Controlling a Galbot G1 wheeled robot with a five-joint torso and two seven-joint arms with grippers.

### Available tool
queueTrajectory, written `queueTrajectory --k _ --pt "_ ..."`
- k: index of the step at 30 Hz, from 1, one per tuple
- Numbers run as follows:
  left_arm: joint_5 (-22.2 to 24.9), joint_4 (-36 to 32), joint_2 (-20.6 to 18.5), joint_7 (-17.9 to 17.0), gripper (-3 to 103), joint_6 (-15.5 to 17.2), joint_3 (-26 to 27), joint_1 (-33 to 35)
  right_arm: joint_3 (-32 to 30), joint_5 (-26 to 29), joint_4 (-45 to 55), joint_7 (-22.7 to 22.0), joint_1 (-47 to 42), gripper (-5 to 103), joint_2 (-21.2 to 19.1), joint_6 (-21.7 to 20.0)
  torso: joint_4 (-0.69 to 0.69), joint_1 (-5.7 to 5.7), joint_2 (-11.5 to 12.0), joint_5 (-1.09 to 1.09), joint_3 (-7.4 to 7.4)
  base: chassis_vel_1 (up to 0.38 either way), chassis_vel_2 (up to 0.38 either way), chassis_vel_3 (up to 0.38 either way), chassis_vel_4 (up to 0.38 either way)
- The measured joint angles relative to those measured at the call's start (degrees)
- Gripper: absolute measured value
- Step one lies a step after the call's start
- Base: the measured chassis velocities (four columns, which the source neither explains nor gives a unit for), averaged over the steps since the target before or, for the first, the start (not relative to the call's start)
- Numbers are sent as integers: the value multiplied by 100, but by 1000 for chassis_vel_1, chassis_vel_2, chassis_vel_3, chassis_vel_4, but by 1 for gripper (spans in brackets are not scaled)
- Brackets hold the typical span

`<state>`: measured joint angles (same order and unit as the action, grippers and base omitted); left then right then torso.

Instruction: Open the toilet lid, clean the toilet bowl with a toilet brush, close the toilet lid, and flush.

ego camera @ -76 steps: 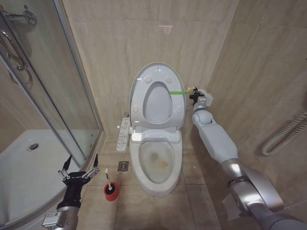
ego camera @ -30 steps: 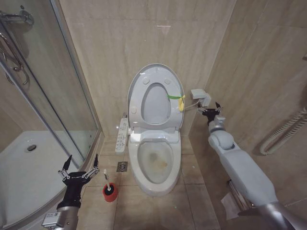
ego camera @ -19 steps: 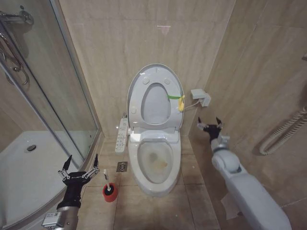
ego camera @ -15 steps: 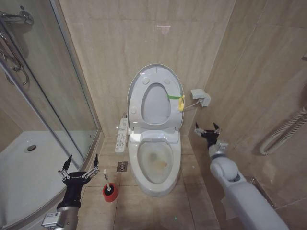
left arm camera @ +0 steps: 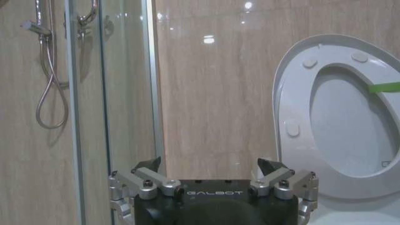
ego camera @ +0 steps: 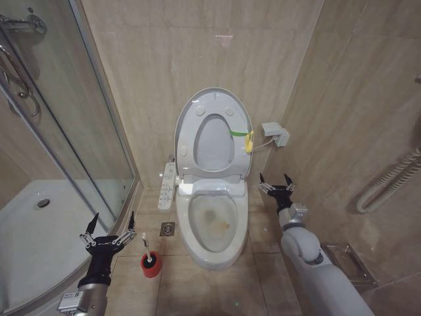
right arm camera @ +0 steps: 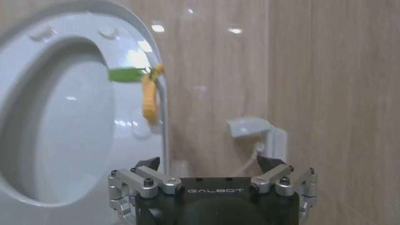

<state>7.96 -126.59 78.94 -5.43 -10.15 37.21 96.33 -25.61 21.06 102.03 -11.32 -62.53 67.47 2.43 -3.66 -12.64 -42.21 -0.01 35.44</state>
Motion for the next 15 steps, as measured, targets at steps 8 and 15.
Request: queueTrajectory --k 8,15 --pt "0 0 0 0 100 0 0 0 -198 -141 142 498 -437 100 189 404 -1 0 0 1 0 0 0 0 0" --pt "0 0 0 0 100 0 0 0 -263 -242 416 564 -795 100 444 414 -1 -1 0 0 0 0 0 0 0"
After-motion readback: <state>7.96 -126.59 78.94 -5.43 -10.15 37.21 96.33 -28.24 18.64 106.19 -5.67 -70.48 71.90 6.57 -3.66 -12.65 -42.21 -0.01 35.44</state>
